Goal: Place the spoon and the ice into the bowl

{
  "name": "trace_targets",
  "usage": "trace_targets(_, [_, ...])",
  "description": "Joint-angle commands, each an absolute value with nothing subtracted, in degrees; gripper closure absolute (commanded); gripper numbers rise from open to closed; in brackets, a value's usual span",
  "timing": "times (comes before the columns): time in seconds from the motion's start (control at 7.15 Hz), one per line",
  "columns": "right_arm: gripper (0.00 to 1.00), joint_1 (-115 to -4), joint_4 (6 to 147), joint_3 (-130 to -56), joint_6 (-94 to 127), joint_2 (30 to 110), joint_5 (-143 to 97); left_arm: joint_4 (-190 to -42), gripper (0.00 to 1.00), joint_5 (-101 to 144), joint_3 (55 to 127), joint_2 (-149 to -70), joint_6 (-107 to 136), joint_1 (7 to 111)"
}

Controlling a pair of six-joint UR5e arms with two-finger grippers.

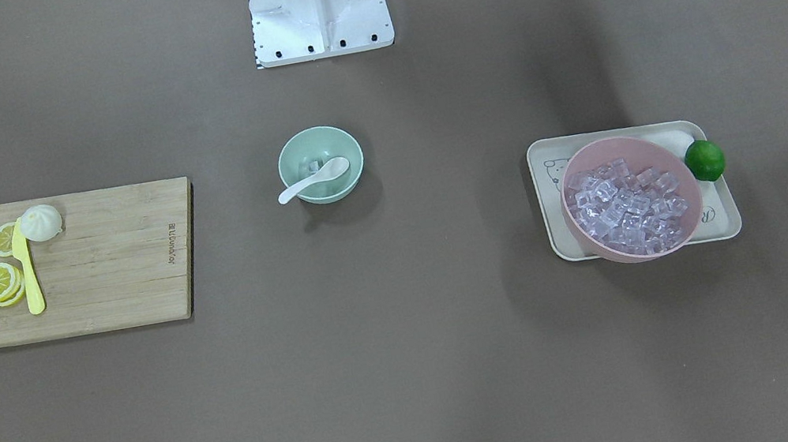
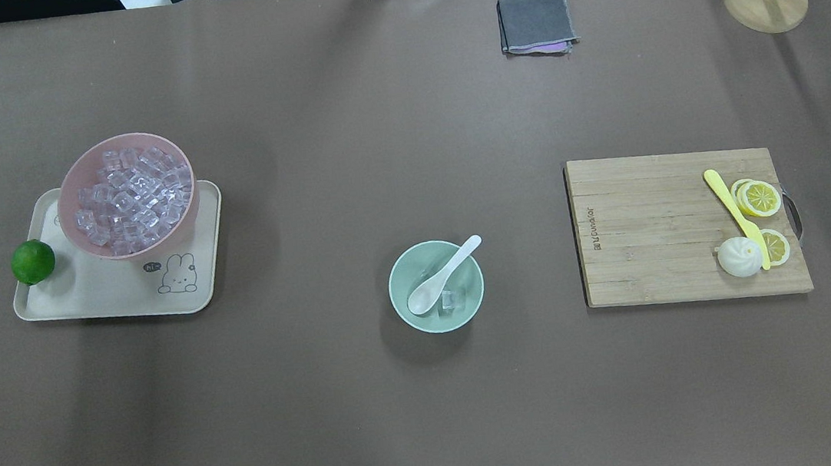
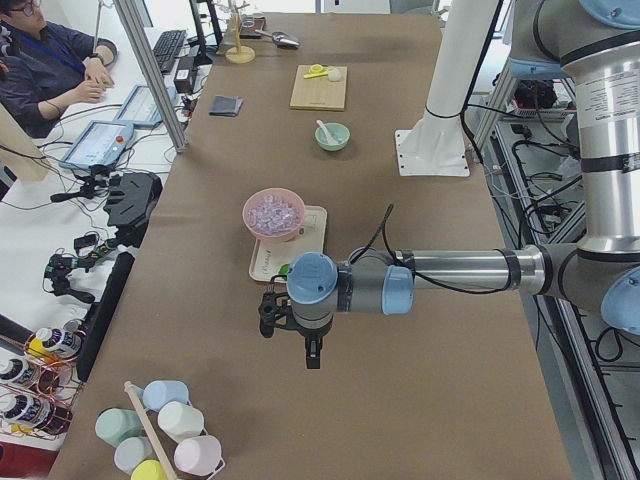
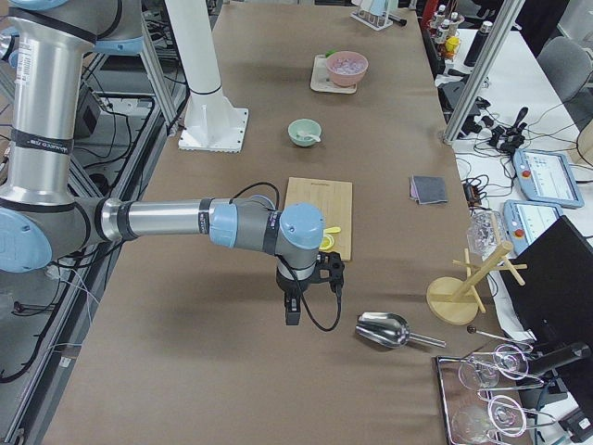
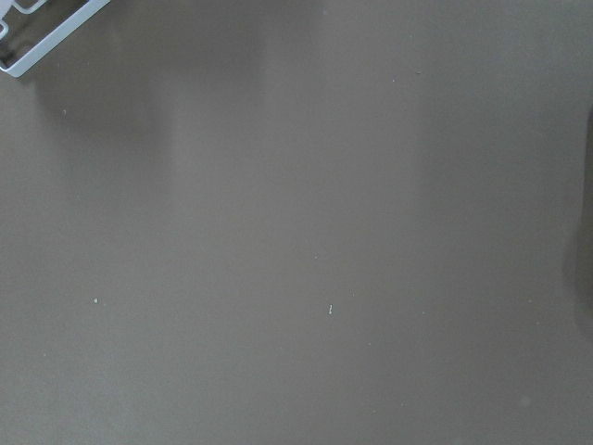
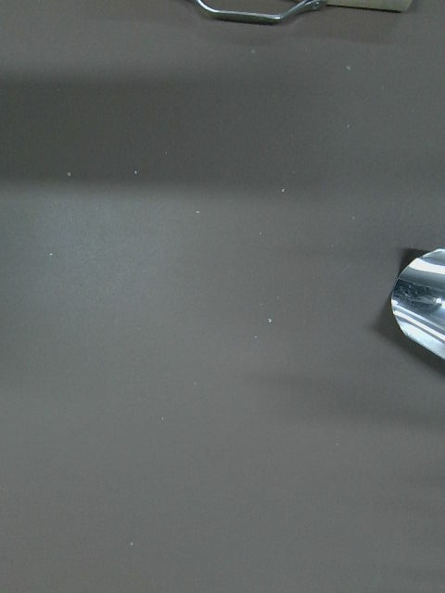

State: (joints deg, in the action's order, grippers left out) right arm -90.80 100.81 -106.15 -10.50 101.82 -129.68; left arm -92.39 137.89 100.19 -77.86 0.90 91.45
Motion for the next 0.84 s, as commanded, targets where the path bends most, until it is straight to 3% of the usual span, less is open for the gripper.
trace_targets(0.0, [0.0,-90.8,100.8,-105.4,-10.5,102.0,-131.0,-92.5,0.01,137.8,100.1,-77.5,0.9,91.4])
trace_targets(0.7, [0.0,-90.8,100.8,-104.2,-10.5,102.0,-134.3,-92.6,0.01,135.4,100.6,-77.6,1.0,91.4])
